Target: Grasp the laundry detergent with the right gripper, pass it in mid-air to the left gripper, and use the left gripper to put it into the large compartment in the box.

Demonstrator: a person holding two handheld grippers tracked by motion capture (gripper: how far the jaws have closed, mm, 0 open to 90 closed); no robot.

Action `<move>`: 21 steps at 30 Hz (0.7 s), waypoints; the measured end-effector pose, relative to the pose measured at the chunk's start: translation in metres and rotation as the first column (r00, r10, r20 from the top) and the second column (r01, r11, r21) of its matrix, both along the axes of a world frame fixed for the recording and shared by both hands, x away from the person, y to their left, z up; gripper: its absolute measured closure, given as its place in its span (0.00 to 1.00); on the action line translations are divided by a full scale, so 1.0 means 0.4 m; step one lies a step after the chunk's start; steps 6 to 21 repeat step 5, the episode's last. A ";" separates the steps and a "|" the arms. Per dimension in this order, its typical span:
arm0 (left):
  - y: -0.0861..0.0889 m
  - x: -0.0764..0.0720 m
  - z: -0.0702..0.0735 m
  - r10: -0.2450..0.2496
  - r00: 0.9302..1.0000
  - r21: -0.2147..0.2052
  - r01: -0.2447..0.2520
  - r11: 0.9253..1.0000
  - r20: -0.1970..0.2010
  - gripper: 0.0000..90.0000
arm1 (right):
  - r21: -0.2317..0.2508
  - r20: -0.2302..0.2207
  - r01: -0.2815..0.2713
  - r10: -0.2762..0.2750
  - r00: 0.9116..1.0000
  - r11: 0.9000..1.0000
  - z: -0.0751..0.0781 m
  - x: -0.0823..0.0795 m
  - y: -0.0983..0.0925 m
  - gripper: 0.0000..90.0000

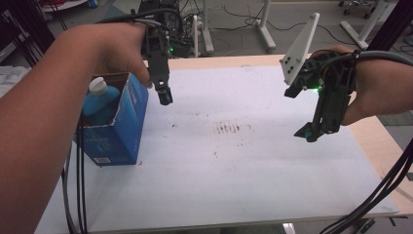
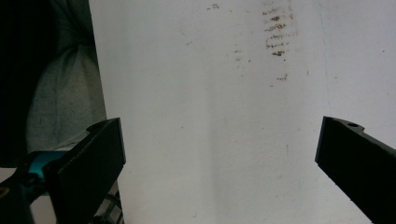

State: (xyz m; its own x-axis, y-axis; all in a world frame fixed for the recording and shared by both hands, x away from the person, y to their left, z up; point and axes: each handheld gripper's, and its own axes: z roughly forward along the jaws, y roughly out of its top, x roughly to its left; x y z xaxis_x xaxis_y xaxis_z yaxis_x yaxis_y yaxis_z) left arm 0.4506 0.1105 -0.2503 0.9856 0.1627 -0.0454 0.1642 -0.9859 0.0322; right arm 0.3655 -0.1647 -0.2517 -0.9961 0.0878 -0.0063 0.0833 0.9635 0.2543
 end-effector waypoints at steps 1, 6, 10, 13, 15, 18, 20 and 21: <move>-0.001 -0.001 -0.001 0.000 1.000 -0.003 0.000 1.000 0.003 0.02 | -0.001 0.000 0.000 0.000 1.000 1.000 0.000 0.001 0.000 0.01; -0.006 -0.004 0.001 -0.005 1.000 -0.001 0.005 1.000 0.003 0.02 | -0.003 -0.003 -0.005 0.005 1.000 1.000 0.000 0.001 -0.001 0.01; -0.006 -0.004 0.001 -0.005 1.000 -0.001 0.005 1.000 0.003 0.02 | -0.003 -0.003 -0.005 0.005 1.000 1.000 0.000 0.001 -0.001 0.01; -0.006 -0.004 0.001 -0.005 1.000 -0.001 0.005 1.000 0.003 0.02 | -0.003 -0.003 -0.005 0.005 1.000 1.000 0.000 0.001 -0.001 0.01; -0.006 -0.004 0.001 -0.005 1.000 -0.001 0.005 1.000 0.003 0.02 | -0.003 -0.003 -0.005 0.005 1.000 1.000 0.000 0.001 -0.001 0.01; -0.006 -0.004 0.001 -0.005 1.000 -0.001 0.005 1.000 0.003 0.02 | -0.003 -0.003 -0.005 0.005 1.000 1.000 0.000 0.001 -0.001 0.01; -0.006 -0.004 0.001 -0.005 1.000 -0.001 0.005 1.000 0.003 0.02 | -0.003 -0.003 -0.005 0.005 1.000 1.000 0.000 0.001 -0.001 0.01; -0.006 -0.004 0.001 -0.005 1.000 -0.001 0.005 1.000 0.003 0.02 | -0.003 -0.003 -0.005 0.005 1.000 1.000 0.000 0.001 -0.001 0.01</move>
